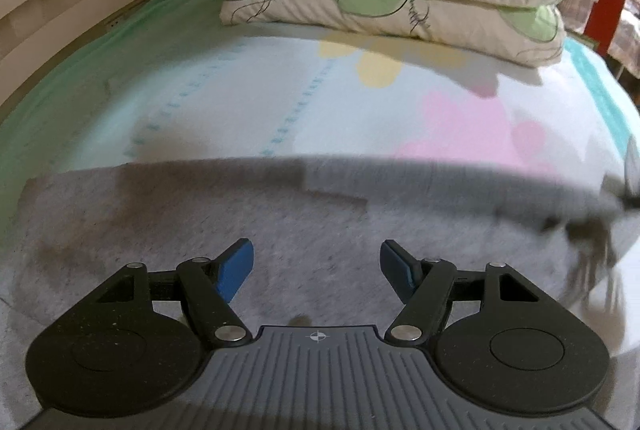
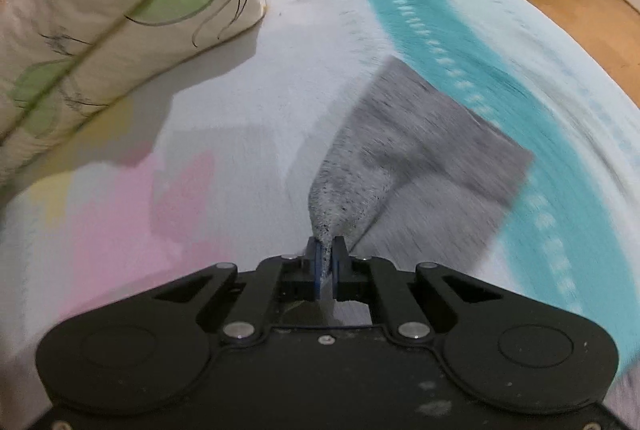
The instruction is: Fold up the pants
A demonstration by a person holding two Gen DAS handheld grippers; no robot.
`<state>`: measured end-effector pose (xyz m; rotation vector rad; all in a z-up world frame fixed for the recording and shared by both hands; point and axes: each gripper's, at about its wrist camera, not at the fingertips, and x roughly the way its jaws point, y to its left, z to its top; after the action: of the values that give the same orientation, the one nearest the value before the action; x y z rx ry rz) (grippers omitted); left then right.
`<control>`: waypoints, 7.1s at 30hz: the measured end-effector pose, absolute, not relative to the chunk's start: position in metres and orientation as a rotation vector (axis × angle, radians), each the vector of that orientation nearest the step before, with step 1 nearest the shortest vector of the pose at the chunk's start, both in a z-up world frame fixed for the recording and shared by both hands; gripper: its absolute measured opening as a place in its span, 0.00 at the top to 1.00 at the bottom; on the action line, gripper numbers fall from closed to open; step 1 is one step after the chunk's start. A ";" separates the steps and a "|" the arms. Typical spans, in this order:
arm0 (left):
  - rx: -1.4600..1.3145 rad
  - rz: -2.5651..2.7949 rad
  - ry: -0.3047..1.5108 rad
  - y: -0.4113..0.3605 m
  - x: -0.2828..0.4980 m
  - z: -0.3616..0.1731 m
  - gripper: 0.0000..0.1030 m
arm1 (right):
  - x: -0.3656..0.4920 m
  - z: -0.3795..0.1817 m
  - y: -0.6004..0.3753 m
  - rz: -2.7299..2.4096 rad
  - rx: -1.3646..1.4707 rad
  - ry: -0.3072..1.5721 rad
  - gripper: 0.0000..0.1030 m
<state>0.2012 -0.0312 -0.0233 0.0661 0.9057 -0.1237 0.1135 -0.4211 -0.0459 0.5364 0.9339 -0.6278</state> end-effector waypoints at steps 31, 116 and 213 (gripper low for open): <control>-0.165 0.053 1.059 -0.035 0.276 -0.082 0.33 | -0.008 -0.087 -0.349 -0.559 0.472 0.758 0.92; -0.175 -0.101 1.023 0.035 0.153 -0.004 0.46 | -0.161 -0.039 -0.383 -0.912 0.487 0.867 0.93; -0.150 0.056 1.278 0.062 0.232 -0.064 0.77 | -0.153 -0.061 -0.376 -0.932 0.425 0.863 0.86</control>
<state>0.2317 0.0624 -0.0639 -0.1500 1.2783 0.0563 -0.1534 -0.3757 -0.0608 0.4251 0.8630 -0.9316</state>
